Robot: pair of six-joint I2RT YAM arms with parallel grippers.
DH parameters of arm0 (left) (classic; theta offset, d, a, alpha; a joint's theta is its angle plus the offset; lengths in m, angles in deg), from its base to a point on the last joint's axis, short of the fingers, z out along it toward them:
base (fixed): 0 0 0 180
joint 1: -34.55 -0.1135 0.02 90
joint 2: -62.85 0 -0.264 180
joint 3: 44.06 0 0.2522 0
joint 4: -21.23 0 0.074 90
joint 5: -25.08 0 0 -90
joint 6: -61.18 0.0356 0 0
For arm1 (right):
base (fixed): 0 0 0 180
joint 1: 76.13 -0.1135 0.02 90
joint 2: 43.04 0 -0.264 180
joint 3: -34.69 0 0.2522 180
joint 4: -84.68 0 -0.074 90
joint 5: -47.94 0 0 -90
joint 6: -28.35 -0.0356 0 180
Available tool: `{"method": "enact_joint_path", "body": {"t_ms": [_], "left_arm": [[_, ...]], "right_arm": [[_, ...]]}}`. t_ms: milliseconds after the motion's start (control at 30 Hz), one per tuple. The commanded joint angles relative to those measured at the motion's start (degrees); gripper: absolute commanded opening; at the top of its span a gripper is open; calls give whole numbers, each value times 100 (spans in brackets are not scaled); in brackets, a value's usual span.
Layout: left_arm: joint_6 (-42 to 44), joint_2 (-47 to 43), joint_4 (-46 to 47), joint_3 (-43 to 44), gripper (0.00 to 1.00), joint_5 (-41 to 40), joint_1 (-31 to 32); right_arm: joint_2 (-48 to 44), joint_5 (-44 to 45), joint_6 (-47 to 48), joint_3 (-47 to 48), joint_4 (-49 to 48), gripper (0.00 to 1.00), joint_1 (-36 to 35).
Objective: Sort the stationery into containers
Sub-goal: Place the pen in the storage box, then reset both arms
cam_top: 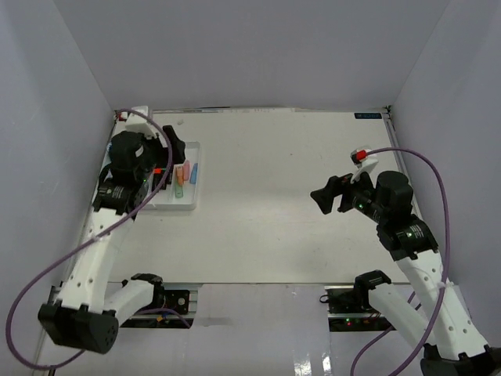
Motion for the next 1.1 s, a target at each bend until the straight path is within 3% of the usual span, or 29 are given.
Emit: {"method": "enact_joint_path", "body": {"t_ms": [0, 200, 467, 767, 1067], "left_arm": [[-63, -1142, -637, 70, 98, 40, -33], [-264, -2875, -1629, -80, 98, -206, -33], [-590, -4315, -2615, -466, 98, -1024, 389], [-634, -5056, -2722, -765, 98, -1322, 512], [-687, -5021, -2713, -783, 98, -1472, 521]], "right_arm": [[-584, 743, 361, 281, 24, 90, 29], [-1604, 2033, 721, 97, 113, 90, 29], [-3072, 2546, 1214, -509, 16, 90, 28], [-3794, 2704, 1117, -1160, 25, 90, 20], [-3925, 2581, 1030, -1477, -142, 90, 20]]}}
